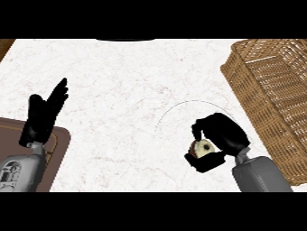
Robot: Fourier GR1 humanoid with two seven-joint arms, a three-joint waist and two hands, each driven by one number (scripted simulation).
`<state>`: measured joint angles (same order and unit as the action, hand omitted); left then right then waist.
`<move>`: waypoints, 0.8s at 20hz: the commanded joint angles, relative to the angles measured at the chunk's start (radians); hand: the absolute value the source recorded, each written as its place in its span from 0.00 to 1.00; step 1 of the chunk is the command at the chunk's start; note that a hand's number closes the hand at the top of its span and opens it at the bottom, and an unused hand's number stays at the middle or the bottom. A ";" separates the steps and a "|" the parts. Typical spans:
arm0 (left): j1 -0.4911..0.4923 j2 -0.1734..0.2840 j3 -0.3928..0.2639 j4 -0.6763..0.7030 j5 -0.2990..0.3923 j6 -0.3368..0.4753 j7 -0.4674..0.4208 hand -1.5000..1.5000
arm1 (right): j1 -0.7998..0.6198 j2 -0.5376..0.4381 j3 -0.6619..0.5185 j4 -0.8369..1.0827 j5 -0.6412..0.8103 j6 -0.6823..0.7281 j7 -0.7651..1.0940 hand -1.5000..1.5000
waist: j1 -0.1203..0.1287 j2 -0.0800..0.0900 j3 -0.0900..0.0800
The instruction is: Pick the cupcake from the placemat and place it in the basket
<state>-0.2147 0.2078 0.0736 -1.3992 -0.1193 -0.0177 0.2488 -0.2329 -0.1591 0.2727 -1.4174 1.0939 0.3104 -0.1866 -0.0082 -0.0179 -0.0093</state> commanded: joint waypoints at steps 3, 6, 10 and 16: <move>0.027 -0.031 -0.031 -0.022 -0.024 0.020 -0.007 0.50 | -0.042 0.100 0.068 -0.045 0.226 0.071 0.415 1.00 | 0.008 0.011 0.008; -0.029 -0.017 -0.004 0.035 -0.029 0.030 -0.013 0.50 | -0.059 0.152 0.150 -0.086 0.302 0.095 0.484 1.00 | 0.004 0.016 0.008; -0.027 -0.022 -0.004 0.079 -0.026 0.018 -0.054 0.50 | -0.009 0.158 0.178 -0.243 0.008 0.038 0.627 1.00 | 0.000 0.017 0.009; -0.019 -0.012 -0.001 0.021 -0.014 0.006 -0.009 0.50 | -0.065 0.159 0.140 -0.512 -0.253 -0.018 0.757 1.00 | -0.005 0.010 0.010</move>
<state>-0.2288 0.1972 0.0735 -1.3812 -0.1274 -0.0168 0.2360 -0.2991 -0.0055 0.4242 -1.7553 0.9863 0.3210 0.4908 -0.0021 -0.0051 -0.0002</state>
